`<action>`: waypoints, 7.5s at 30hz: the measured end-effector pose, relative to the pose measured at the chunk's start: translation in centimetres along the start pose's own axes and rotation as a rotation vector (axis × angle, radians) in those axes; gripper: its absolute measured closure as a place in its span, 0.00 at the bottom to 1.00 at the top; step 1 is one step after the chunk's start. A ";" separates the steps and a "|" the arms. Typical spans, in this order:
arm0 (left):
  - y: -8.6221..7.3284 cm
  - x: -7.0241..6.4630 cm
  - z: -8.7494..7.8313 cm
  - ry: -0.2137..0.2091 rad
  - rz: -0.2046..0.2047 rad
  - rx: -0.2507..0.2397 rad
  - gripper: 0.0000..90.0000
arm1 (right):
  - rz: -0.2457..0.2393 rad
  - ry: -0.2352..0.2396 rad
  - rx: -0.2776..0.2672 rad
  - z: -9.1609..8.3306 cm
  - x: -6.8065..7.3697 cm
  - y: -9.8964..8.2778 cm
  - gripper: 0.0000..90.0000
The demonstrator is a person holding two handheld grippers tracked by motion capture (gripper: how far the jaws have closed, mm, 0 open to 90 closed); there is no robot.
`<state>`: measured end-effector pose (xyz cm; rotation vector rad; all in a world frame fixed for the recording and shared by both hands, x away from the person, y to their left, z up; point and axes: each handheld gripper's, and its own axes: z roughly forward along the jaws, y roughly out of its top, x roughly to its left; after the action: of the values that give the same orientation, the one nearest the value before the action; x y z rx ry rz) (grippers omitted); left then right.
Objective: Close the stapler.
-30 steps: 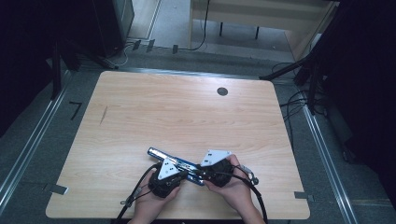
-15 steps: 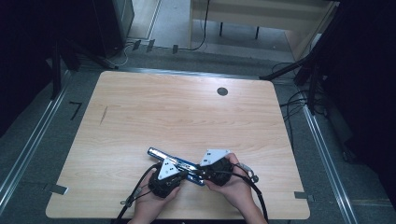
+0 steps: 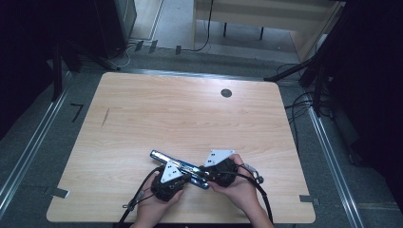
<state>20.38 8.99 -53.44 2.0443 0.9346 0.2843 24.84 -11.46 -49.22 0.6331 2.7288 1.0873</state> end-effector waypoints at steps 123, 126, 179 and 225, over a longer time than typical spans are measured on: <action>0.0 0.0 0.0 -0.003 -0.003 -0.001 1.00 | 0.073 0.019 -0.029 0.4 -0.7 0.2 0.93; 0.0 0.0 0.0 -0.003 -0.002 -0.001 1.00 | 0.069 0.024 -0.011 0.7 -0.5 0.1 0.92; 0.0 0.0 0.0 -0.003 -0.001 0.001 1.00 | 0.062 0.037 0.015 0.5 -1.1 -0.3 0.82; 0.0 0.0 0.0 -0.002 0.000 0.000 1.00 | 0.085 0.054 0.006 0.3 -0.5 0.4 0.89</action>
<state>20.39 8.97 -53.45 2.0441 0.9337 0.2819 25.51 -11.25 -49.18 0.7368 2.7749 1.1313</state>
